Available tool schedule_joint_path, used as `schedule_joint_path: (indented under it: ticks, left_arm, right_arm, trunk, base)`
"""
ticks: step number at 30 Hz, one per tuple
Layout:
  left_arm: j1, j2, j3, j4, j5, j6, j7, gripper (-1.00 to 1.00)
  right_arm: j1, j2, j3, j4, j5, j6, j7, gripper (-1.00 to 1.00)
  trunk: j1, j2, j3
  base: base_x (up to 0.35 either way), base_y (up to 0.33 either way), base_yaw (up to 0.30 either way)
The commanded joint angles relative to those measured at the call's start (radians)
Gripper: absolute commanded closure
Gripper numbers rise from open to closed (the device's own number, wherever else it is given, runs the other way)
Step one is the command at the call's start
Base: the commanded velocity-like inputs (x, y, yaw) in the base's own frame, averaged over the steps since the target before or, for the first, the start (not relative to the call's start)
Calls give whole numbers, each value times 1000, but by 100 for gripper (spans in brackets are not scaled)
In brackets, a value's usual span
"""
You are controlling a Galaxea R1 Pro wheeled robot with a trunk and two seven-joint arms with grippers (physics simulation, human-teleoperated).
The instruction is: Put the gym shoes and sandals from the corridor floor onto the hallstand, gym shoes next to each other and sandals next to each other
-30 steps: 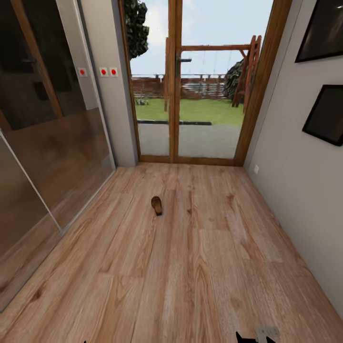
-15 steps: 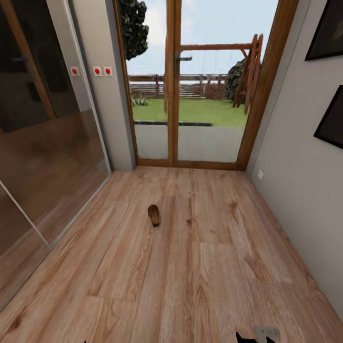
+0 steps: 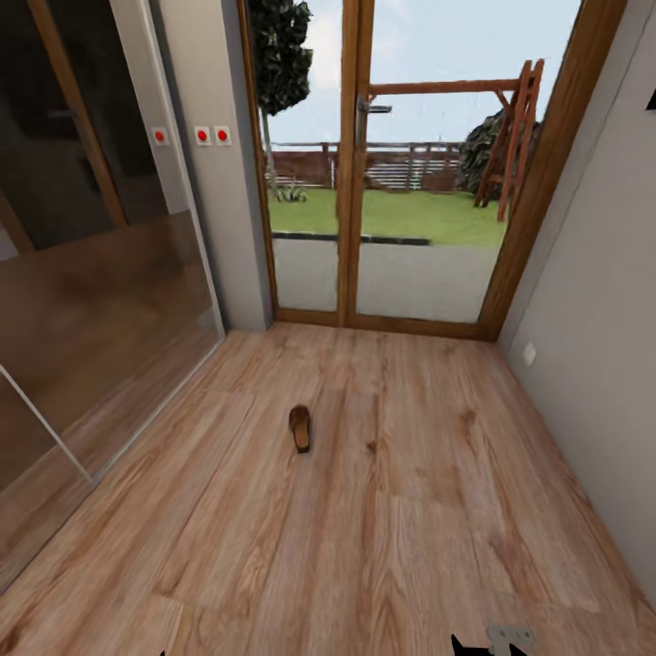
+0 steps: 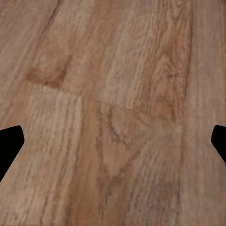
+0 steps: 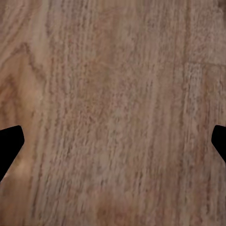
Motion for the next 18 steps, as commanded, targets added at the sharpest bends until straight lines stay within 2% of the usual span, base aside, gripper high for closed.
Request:
schedule_joint_path:
  ticks: [1,13,18]
  left_arm:
    - [-1,0,6,1,3,1,-10,-100]
    - [-1,0,6,2,3,1,-10,-100]
    - [-1,0,6,1,4,1,-10,-100]
  right_arm:
    - [0,0,8,1,-11,-3,4,-100]
    - [0,0,8,1,-11,-3,4,-100]
    - [0,-2,8,1,-11,-3,4,-100]
  trunk:
    - [0,0,-1]
    - [0,0,-1]
    - [0,0,-1]
  base:
    - [277,-167,260]
    - [248,-184,271]
    - [227,-201,110]
